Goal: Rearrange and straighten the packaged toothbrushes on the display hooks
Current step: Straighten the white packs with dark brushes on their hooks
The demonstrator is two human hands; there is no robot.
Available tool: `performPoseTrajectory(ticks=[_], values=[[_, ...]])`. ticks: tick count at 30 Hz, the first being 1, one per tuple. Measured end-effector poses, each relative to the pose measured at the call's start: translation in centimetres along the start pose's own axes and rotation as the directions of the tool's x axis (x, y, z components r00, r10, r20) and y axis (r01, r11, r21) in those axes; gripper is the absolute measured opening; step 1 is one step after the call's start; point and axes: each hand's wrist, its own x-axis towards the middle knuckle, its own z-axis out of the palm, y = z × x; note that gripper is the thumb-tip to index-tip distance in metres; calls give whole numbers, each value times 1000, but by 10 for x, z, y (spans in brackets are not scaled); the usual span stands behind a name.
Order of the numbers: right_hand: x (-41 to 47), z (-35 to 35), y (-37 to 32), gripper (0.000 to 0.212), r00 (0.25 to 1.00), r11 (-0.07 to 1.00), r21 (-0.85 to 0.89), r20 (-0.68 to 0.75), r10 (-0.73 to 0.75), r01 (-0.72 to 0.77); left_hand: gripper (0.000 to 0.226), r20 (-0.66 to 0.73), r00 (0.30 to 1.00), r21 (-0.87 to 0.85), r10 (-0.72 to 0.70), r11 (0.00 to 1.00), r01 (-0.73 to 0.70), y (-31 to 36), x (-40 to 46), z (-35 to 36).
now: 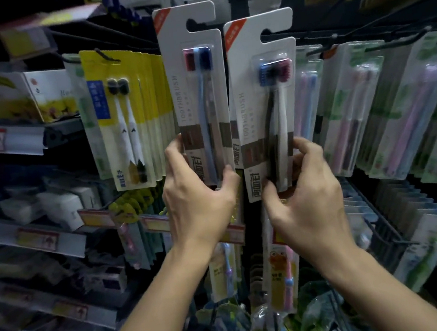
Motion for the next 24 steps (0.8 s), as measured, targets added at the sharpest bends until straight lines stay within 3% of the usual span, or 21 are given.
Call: performPoseTrajectory(ticks=[10, 24], values=[[0, 12, -12, 70, 1000, 999, -35, -4, -9, 9, 82, -28, 999, -44, -46, 998, 44, -6, 3, -10], [0, 15, -16, 74, 999, 998, -63, -17, 31, -32, 86, -50, 999, 43, -20, 999, 22, -7, 4, -14]])
